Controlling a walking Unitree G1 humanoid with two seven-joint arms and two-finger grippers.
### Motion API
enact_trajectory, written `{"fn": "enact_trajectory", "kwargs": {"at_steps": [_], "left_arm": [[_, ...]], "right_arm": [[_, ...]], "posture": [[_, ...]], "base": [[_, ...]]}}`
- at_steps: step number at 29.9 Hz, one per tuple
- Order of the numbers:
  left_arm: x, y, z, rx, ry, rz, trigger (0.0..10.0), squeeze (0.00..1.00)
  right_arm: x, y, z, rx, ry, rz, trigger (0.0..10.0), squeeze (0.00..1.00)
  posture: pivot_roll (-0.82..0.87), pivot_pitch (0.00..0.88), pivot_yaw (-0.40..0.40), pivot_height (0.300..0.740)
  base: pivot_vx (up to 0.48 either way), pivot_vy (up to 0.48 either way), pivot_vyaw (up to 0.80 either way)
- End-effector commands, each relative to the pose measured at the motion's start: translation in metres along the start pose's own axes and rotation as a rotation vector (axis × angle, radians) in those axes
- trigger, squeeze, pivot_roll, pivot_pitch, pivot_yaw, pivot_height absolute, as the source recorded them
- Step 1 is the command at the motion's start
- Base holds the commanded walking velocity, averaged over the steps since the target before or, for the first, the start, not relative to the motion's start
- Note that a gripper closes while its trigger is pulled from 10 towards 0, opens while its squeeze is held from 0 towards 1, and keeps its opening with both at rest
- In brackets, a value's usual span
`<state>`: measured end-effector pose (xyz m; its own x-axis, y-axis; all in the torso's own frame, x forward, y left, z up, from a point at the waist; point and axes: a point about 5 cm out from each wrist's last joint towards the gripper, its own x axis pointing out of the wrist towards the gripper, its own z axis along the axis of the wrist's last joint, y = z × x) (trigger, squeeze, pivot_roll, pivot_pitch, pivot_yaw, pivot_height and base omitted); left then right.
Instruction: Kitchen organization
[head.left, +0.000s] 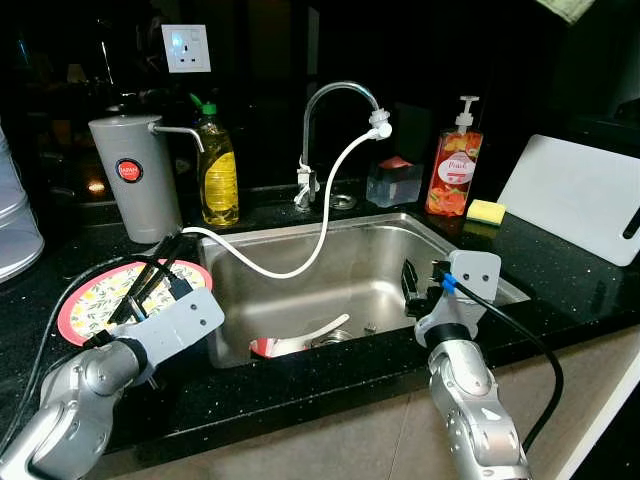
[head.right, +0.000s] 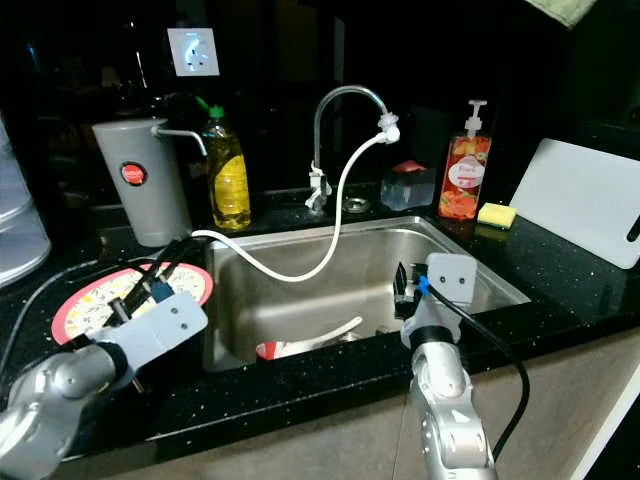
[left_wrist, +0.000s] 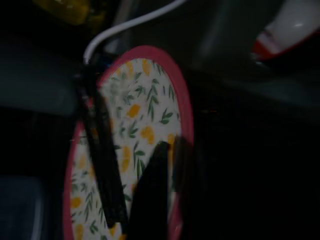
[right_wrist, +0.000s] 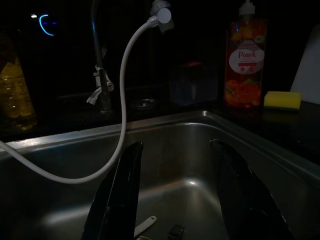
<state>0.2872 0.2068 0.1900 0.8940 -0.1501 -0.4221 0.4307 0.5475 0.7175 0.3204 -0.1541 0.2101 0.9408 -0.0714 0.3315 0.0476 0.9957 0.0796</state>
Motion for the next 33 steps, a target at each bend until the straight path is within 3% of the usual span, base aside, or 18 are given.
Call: {"fn": "enact_trajectory", "kwargs": {"at_steps": [1, 6, 9, 10, 11, 12, 15, 16, 19, 20, 21, 22, 30, 33], "left_arm": [[0.008, -0.029, -0.01, -0.052, 0.044, -0.139, 10.0, 1.0], [0.006, -0.031, -0.006, -0.068, 0.016, -0.162, 10.0, 1.0], [0.003, -0.031, 0.005, -0.076, -0.061, -0.176, 10.0, 1.0], [0.001, -0.031, 0.014, -0.091, -0.127, -0.189, 10.0, 0.0], [-0.001, -0.029, 0.024, -0.13, -0.193, -0.188, 10.0, 0.0], [-0.001, -0.029, 0.024, -0.13, -0.193, -0.188, 10.0, 0.0], [-0.002, -0.016, 0.038, -0.257, -0.275, -0.156, 10.0, 0.0], [-0.002, -0.016, 0.038, -0.257, -0.275, -0.156, 10.0, 0.0], [0.001, -0.004, 0.037, -0.34, -0.27, -0.107, 10.0, 0.0], [0.004, 0.01, 0.033, -0.436, -0.251, -0.049, 10.0, 0.0], [0.004, 0.01, 0.033, -0.436, -0.251, -0.049, 10.0, 0.0], [0.006, 0.021, 0.027, -0.507, -0.223, -0.002, 10.0, 0.0], [0.009, 0.044, 0.015, -0.633, -0.18, 0.059, 10.0, 0.0], [0.017, 0.06, 0.003, -0.71, -0.124, 0.112, 10.0, 0.0]], "right_arm": [[-0.001, 0.002, -0.002, -0.011, 0.013, 0.006, 10.0, 0.0], [-0.001, 0.002, -0.002, -0.013, 0.013, 0.006, 10.0, 0.0], [-0.001, 0.002, -0.002, -0.012, 0.014, 0.006, 10.0, 0.0], [-0.001, 0.001, -0.002, -0.012, 0.015, 0.006, 10.0, 0.0], [-0.001, 0.001, -0.002, -0.012, 0.015, 0.006, 10.0, 0.0], [-0.001, 0.001, -0.002, -0.012, 0.015, 0.006, 10.0, 0.0], [-0.001, 0.001, -0.002, -0.011, 0.014, 0.006, 10.0, 0.0], [-0.001, 0.001, -0.002, -0.011, 0.014, 0.006, 10.0, 0.0], [-0.001, 0.001, -0.002, -0.01, 0.013, 0.005, 10.0, 0.0], [-0.001, 0.002, -0.002, -0.01, 0.012, 0.004, 10.0, 0.0], [-0.001, 0.002, -0.002, -0.01, 0.012, 0.004, 10.0, 0.0], [0.0, 0.001, -0.001, -0.01, 0.011, 0.003, 10.0, 0.0], [0.002, 0.003, 0.003, -0.008, 0.003, 0.026, 10.0, 0.0], [0.007, 0.025, 0.01, 0.016, 0.011, 0.217, 10.0, 0.0]], "posture": [[-0.05, 0.005, -0.008, 0.74], [-0.05, 0.006, -0.009, 0.74], [-0.05, 0.006, -0.009, 0.74], [-0.05, 0.007, -0.012, 0.74], [-0.05, 0.008, -0.012, 0.74], [-0.05, 0.008, -0.012, 0.74], [-0.05, 0.007, -0.012, 0.74], [-0.05, 0.007, -0.012, 0.74], [-0.05, 0.008, -0.012, 0.74], [-0.05, 0.008, -0.011, 0.74], [-0.05, 0.008, -0.011, 0.74], [-0.05, 0.01, -0.011, 0.74], [-0.05, 0.013, -0.012, 0.74], [-0.05, 0.008, -0.005, 0.74]], "base": [[0.0, 0.0, 0.0], [0.0, 0.0, 0.0], [0.0, 0.0, 0.0], [0.0, 0.0, 0.0], [0.0, 0.0, 0.0], [0.0, 0.0, 0.0], [0.0, 0.0, 0.0], [0.0, 0.0, 0.0], [0.0, 0.0, 0.0], [0.0, 0.0, 0.0], [0.0, 0.0, 0.0], [0.0, 0.0, 0.0], [0.0, 0.0, 0.0], [0.0, 0.0, 0.0]]}}
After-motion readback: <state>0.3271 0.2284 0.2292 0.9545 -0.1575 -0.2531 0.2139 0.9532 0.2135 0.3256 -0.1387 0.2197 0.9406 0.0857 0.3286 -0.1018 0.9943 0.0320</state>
